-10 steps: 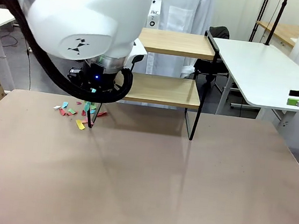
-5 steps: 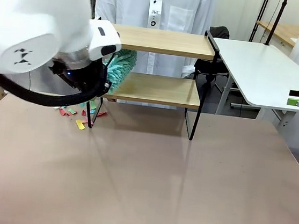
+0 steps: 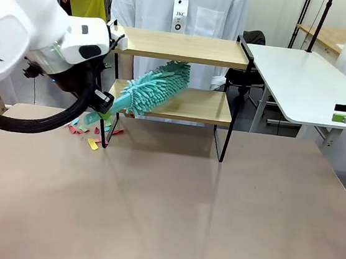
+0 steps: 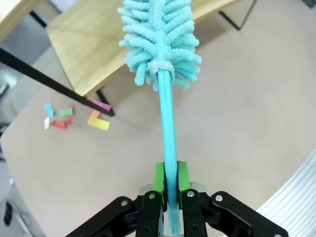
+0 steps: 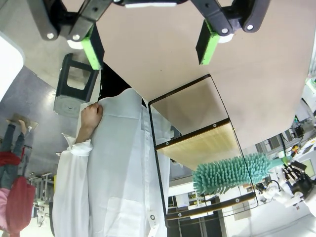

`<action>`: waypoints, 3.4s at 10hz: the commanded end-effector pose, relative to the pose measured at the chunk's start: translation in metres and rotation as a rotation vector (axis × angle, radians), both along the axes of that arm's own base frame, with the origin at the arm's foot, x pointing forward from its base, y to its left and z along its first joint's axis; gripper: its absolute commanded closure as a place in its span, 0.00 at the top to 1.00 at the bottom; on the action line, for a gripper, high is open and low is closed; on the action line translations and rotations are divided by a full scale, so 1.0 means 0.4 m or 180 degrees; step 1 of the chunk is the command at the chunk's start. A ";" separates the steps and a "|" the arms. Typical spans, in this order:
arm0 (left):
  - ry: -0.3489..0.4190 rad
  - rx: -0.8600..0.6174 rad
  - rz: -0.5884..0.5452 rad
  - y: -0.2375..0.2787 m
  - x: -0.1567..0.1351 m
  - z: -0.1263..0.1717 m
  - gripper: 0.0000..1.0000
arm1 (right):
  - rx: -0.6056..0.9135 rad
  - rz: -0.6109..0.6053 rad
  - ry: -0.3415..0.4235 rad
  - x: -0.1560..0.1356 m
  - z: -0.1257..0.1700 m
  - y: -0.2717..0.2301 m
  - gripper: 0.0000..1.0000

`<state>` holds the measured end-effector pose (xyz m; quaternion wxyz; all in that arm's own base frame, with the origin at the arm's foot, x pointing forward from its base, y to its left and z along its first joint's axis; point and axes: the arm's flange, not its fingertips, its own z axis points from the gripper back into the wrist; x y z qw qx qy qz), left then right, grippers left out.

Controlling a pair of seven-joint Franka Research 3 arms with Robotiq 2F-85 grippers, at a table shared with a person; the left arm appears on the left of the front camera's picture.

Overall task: Clean the shelf.
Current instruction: Clean the specific section of the Shelf indicated by the human with the Duster, then hand the Duster back to the human.

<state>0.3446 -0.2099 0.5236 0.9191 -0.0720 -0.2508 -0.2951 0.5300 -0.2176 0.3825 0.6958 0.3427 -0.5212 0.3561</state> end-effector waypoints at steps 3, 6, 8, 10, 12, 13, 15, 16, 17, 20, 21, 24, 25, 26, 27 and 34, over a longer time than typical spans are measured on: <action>0.0336 -0.0436 -0.1186 0.114 0.011 -0.012 0.13 | -0.0009 -0.0001 -0.0015 0.002 0.007 0.005 1.00; 0.0275 -0.0427 -0.1577 0.161 0.001 -0.008 0.13 | -0.0009 -0.0001 -0.0015 0.002 0.007 0.005 1.00; 0.0116 -0.0134 -0.1775 0.190 -0.007 0.002 0.13 | -0.0009 -0.0001 -0.0015 0.002 0.007 0.005 1.00; 0.0253 -0.0275 -0.1654 0.174 -0.003 -0.007 0.13 | -0.0009 -0.0001 -0.0015 0.002 0.007 0.005 1.00; 0.0253 -0.0275 -0.1654 0.174 -0.003 -0.007 0.13 | -0.0009 -0.0001 -0.0015 0.002 0.007 0.005 1.00; 0.0209 -0.0143 -0.1667 0.184 -0.003 -0.005 0.13 | -0.0009 -0.0001 -0.0015 0.002 0.007 0.005 1.00; 0.0214 0.0022 -0.2067 0.238 -0.007 0.084 0.13 | -0.0009 -0.0001 -0.0015 0.002 0.007 0.005 1.00; 0.0304 0.0138 -0.2113 0.274 -0.004 0.113 0.13 | -0.0009 -0.0001 -0.0015 0.002 0.007 0.005 1.00; 0.0361 0.0215 -0.2212 0.308 -0.007 0.138 0.13 | -0.0009 -0.0001 -0.0015 0.002 0.007 0.005 1.00; 0.0722 0.0830 -0.2645 0.393 -0.023 0.183 0.13 | -0.0009 -0.0001 -0.0015 0.002 0.007 0.005 1.00; 0.0855 0.1030 -0.2744 0.414 -0.030 0.192 0.13 | -0.0009 -0.0001 -0.0015 0.002 0.007 0.005 1.00; 0.1088 0.1341 -0.2808 0.451 -0.025 0.171 0.13 | -0.0009 -0.0001 -0.0015 0.002 0.007 0.005 1.00; 0.1104 0.1433 -0.2732 0.461 -0.019 0.162 0.13 | -0.0009 -0.0001 -0.0015 0.002 0.007 0.005 1.00; 0.1129 0.1552 -0.2596 0.460 -0.017 0.150 0.13 | -0.0009 -0.0001 -0.0015 0.002 0.007 0.005 1.00; 0.1060 0.1580 -0.2630 0.449 0.005 0.154 0.13 | -0.0009 -0.0001 -0.0015 0.002 0.007 0.005 1.00; 0.1130 0.1477 -0.2671 0.456 -0.009 0.152 0.13 | -0.0009 -0.0001 -0.0015 0.002 0.007 0.005 1.00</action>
